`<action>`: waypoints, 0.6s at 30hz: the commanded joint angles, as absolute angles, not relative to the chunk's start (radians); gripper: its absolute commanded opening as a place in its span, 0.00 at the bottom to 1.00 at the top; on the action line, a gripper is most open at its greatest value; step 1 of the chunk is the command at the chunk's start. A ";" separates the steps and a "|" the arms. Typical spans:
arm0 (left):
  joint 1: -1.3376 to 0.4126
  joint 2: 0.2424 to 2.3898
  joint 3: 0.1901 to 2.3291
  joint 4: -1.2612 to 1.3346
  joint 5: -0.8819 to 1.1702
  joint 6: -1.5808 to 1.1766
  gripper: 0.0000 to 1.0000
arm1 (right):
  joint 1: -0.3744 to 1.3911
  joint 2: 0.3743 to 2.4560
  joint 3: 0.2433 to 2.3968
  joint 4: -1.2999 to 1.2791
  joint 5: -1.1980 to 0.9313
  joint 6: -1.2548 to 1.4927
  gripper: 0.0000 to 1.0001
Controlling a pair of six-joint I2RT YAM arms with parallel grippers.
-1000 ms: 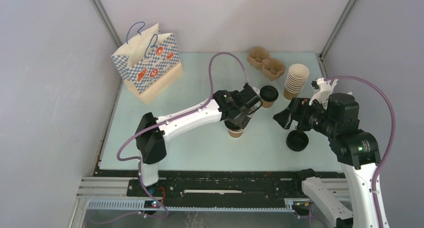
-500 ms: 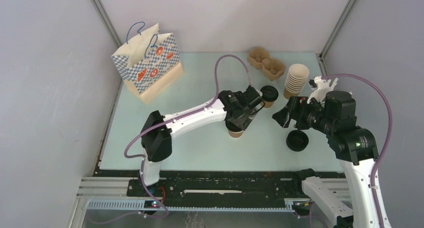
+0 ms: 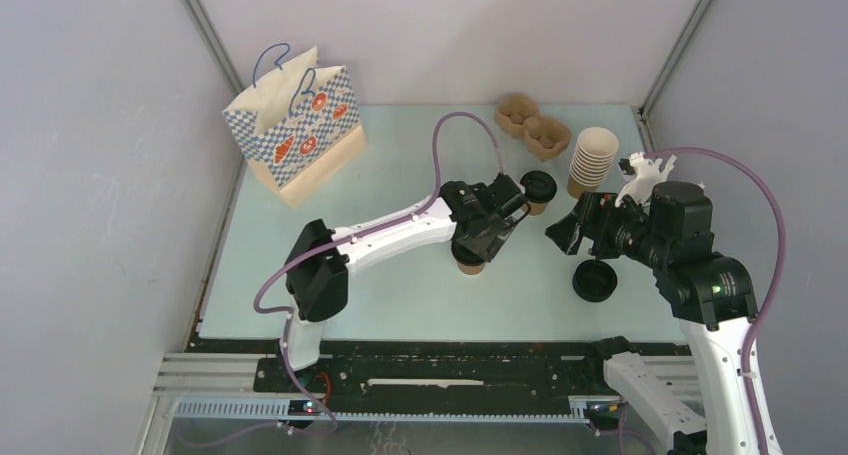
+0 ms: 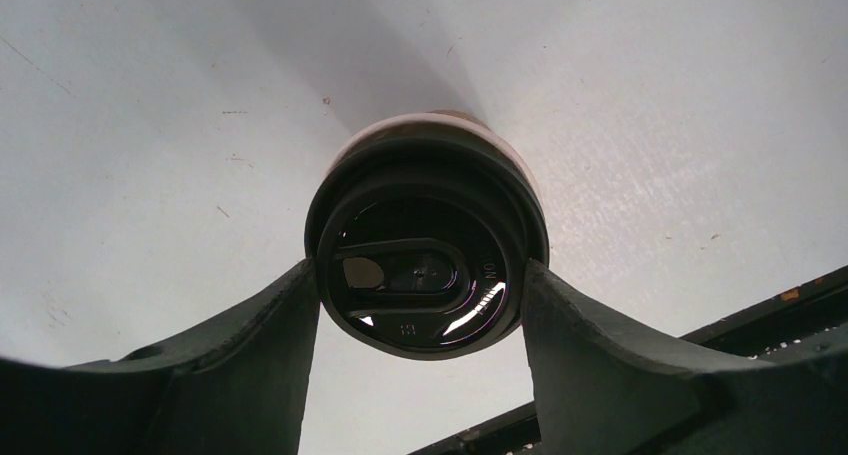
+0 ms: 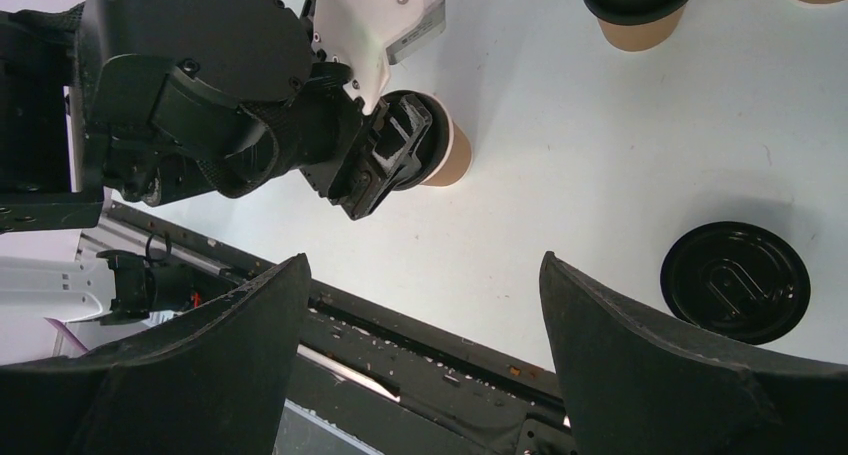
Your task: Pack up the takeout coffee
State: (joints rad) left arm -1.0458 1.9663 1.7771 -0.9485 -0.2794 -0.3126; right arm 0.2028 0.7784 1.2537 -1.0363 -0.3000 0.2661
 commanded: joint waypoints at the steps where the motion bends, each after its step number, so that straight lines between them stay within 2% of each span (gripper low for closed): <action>1: -1.042 1.984 1.858 -0.939 -0.270 -0.293 0.64 | 0.200 0.771 1.282 -1.024 -0.296 0.244 0.93; 18: -1.040 1.987 1.850 -0.961 -0.287 -0.289 0.65 | 0.195 0.771 1.273 -1.025 -0.308 0.251 0.93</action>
State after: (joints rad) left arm -1.0443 1.9957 1.8160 -0.9501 -0.2768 -0.3122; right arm 0.1978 0.7742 1.2537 -1.0363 -0.2977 0.2661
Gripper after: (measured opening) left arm 0.721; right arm 0.931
